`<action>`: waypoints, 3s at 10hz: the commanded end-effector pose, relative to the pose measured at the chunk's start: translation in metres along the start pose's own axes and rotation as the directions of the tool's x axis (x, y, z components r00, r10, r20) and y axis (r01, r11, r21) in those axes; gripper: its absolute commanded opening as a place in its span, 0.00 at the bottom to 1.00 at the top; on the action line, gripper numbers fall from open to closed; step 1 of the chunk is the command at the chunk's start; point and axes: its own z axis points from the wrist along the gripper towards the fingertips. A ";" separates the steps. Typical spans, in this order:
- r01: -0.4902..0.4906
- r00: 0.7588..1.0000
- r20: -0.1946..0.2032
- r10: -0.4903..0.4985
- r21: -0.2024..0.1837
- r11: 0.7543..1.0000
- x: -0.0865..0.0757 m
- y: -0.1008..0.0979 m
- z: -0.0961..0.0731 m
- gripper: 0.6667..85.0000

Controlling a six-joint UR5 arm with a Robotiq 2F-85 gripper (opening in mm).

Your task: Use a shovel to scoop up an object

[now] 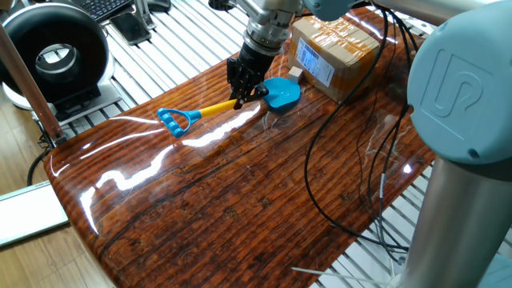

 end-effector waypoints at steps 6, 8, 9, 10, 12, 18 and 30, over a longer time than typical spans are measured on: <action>-0.015 1.000 -0.010 0.015 0.002 1.000 0.004 -0.001 -0.002 0.00; -0.014 1.000 -0.010 0.014 0.002 1.000 0.004 -0.001 -0.002 0.00; -0.014 1.000 -0.010 0.014 0.002 1.000 0.004 -0.001 -0.002 0.00; -0.014 1.000 -0.010 0.014 0.002 1.000 0.004 -0.001 -0.002 0.00; -0.012 1.000 -0.009 0.012 0.002 1.000 0.003 -0.001 -0.002 0.00; -0.019 1.000 -0.006 0.019 -0.001 1.000 0.002 0.000 -0.002 0.00; -0.032 0.998 -0.055 0.032 0.001 0.999 0.015 0.000 -0.002 0.00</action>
